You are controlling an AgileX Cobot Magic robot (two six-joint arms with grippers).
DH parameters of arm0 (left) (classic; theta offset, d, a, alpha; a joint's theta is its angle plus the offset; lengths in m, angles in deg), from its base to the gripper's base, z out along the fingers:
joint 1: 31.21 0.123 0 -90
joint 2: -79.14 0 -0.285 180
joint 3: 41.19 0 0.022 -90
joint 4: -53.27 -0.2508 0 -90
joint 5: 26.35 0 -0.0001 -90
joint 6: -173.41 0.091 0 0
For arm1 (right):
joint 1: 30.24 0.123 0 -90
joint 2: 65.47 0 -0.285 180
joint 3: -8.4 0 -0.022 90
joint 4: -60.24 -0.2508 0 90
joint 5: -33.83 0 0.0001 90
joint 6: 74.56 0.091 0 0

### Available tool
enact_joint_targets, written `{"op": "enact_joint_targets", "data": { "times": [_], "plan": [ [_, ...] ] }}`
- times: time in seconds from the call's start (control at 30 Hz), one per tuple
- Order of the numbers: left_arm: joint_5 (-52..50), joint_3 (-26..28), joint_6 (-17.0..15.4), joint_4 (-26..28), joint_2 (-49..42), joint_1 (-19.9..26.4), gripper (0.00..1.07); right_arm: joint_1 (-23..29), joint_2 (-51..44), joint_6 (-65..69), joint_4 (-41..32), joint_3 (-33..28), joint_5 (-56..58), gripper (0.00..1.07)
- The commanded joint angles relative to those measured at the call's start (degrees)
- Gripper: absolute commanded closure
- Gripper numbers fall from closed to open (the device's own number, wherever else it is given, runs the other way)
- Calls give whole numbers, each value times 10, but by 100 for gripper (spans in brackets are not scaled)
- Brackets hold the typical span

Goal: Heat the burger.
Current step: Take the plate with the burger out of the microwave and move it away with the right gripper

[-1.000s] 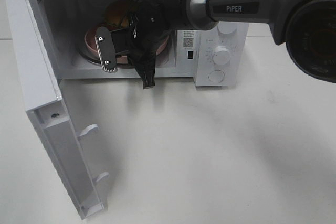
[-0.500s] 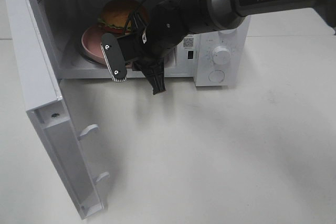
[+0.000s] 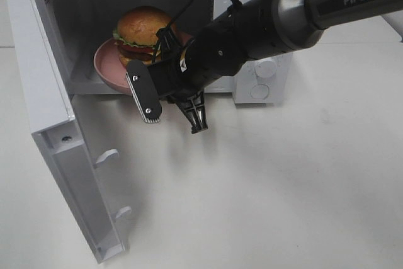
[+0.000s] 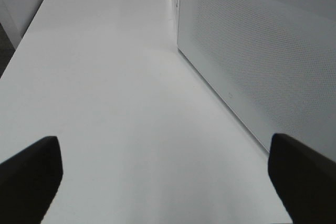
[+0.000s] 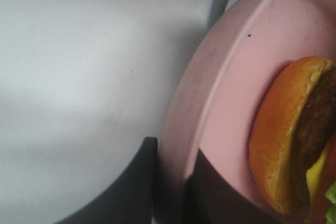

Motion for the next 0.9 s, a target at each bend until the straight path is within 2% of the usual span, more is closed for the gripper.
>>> {"op": "enact_joint_targets", "data": {
  "times": [0.03,0.9],
  "plan": [
    [-8,-1,-2,2,-10,1,7,5,-43,-7,15,-36,-71,107],
    [-8,-1,-2,2,-10,1,7,7,-241,-7,42,-293,-124,107]
  ]
}}
